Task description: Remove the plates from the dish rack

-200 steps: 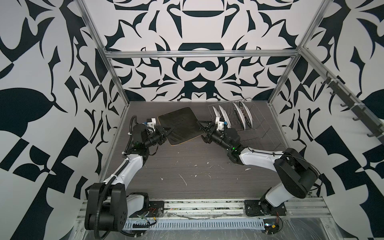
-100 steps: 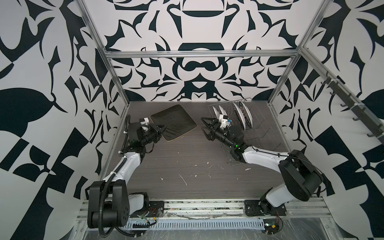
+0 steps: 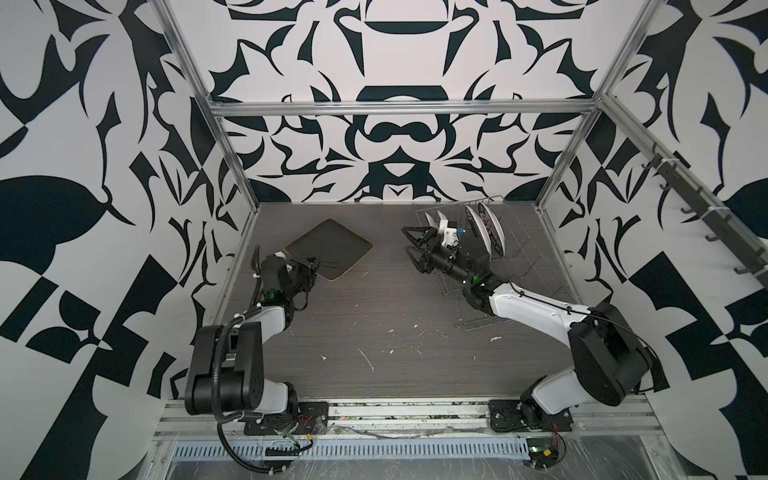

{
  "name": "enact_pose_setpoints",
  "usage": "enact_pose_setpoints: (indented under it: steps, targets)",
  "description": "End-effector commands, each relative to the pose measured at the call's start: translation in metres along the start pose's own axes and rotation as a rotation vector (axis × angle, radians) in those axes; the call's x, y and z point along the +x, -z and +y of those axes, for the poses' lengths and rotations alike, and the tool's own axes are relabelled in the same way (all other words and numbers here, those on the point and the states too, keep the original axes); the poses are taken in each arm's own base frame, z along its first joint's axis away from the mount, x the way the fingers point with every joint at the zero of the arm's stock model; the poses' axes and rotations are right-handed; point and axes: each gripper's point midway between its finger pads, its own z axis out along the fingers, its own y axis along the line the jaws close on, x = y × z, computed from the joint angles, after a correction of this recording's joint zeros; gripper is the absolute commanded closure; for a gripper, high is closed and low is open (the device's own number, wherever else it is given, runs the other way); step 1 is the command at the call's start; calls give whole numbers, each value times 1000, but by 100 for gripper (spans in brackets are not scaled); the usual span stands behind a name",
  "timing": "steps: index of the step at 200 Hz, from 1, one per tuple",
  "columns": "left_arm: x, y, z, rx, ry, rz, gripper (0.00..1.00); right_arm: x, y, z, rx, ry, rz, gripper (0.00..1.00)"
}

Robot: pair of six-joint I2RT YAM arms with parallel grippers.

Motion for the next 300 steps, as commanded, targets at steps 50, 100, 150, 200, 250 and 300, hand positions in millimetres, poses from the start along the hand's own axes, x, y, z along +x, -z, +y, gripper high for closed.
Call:
enact_pose_setpoints:
  steps: [50,100,150,200,250,300]
  targets:
    - [-57,6,-64,289,-34,-215,100,-2,-6,25,-11,77,19,17]
    - [-83,5,-45,236,-9,-363,100,-4,-7,26,-2,76,7,16]
    - [-102,18,-27,176,14,-511,100,-5,-11,23,11,81,12,16]
    - [-109,26,-9,141,78,-573,100,-4,-19,22,15,77,31,16]
    - [-117,42,3,90,88,-671,100,-3,-18,15,30,69,32,17]
    - [-128,50,7,63,87,-719,100,-2,-11,17,50,85,30,17]
